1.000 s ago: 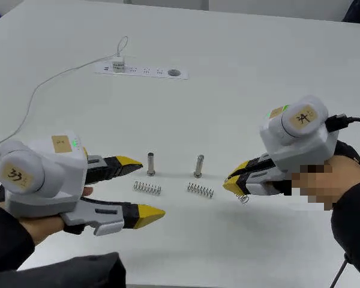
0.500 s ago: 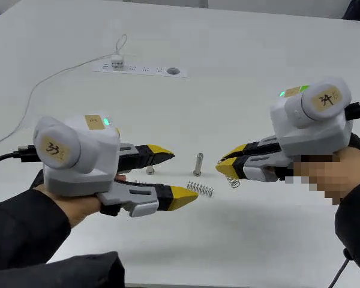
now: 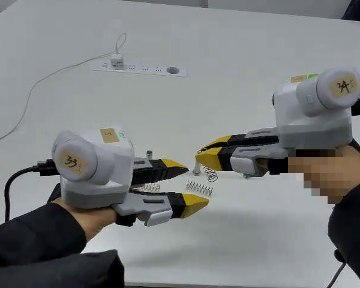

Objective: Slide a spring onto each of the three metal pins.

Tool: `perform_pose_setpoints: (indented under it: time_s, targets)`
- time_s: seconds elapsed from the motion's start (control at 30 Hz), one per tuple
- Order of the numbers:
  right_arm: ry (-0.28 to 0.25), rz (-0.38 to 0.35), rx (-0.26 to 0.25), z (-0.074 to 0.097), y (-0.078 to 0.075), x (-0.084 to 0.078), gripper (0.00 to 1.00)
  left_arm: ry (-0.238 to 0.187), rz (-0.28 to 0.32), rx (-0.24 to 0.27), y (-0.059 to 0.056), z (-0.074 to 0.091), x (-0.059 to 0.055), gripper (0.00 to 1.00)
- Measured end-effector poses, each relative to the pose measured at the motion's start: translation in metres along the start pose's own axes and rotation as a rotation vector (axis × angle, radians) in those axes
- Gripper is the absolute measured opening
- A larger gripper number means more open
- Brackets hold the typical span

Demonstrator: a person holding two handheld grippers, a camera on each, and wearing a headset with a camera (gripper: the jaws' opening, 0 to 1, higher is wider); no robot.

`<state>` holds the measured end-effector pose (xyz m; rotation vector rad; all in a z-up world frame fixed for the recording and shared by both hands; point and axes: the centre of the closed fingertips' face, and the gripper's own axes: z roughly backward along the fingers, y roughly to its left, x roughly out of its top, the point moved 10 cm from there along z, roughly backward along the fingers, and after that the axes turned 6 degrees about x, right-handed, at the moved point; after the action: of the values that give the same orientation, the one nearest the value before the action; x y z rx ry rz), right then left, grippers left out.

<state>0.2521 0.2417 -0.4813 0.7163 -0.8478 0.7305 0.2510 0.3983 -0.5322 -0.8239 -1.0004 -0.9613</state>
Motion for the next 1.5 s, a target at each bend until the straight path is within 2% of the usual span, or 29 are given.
perform_pose_setpoints:
  time_s: [0.2, 0.5, 0.73, 0.9, 1.27, 1.4, 1.5]
  targets:
    - [-0.045, -0.025, 0.057, -0.008, 0.009, 0.003, 0.12, -0.022, 0.042, 0.005, 0.002, 0.000, 0.000, 0.35]
    - [-0.075, -0.035, 0.080, -0.016, 0.014, 0.004, 0.12, -0.054, 0.090, 0.009, 0.004, 0.002, 0.001, 0.27]
    - [-0.067, -0.039, 0.092, -0.016, 0.015, 0.002, 0.12, -0.053, 0.081, -0.003, 0.004, 0.002, 0.001, 0.16]
    - [-0.050, -0.024, 0.086, -0.012, 0.013, 0.001, 0.12, -0.054, 0.077, 0.000, 0.005, 0.002, 0.001, 0.13]
    - [-0.020, 0.016, 0.077, -0.008, 0.014, 0.003, 0.11, -0.055, 0.065, 0.015, 0.006, 0.003, 0.002, 0.13]
    - [-0.030, 0.021, 0.065, -0.004, 0.012, 0.005, 0.11, -0.048, 0.051, 0.028, 0.007, 0.004, 0.002, 0.21]
    - [-0.029, 0.025, 0.052, -0.001, 0.009, 0.005, 0.11, -0.044, 0.042, 0.035, 0.009, 0.006, 0.002, 0.24]
